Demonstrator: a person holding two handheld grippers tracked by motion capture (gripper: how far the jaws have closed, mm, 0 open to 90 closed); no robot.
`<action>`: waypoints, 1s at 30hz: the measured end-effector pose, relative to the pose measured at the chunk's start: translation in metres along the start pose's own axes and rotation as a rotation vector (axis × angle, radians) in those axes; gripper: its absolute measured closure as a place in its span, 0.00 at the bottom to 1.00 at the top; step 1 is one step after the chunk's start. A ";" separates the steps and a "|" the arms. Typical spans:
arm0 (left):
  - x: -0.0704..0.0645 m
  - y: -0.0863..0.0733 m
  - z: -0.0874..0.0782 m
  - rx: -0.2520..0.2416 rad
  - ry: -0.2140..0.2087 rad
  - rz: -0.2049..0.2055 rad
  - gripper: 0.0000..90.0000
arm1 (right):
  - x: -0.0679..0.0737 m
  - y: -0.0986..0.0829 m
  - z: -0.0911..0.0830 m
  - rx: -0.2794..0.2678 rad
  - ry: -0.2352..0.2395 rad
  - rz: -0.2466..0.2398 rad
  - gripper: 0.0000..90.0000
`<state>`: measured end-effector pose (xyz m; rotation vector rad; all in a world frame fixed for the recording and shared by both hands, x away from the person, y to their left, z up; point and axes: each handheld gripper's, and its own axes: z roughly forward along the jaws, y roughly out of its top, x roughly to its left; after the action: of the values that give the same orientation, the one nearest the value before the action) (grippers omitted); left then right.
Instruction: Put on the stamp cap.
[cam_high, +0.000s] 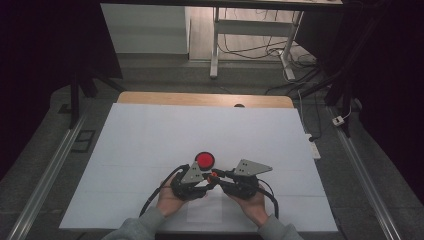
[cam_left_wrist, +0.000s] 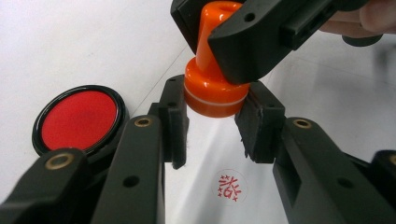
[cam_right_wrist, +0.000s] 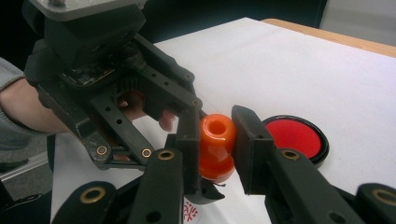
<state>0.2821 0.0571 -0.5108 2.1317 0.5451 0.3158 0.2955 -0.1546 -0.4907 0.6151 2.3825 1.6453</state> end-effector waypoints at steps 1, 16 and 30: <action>0.000 0.000 0.000 -0.002 0.000 -0.005 0.71 | 0.000 0.000 0.000 0.000 0.000 0.000 0.80; 0.002 -0.001 0.004 0.024 -0.016 -0.032 0.53 | -0.001 0.001 -0.001 0.001 0.000 -0.005 0.80; 0.008 -0.003 -0.004 0.045 0.006 -0.049 0.36 | -0.005 0.002 -0.005 -0.006 -0.015 -0.004 0.80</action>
<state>0.2866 0.0652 -0.5108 2.1579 0.6120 0.2848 0.2985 -0.1607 -0.4874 0.6191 2.3658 1.6405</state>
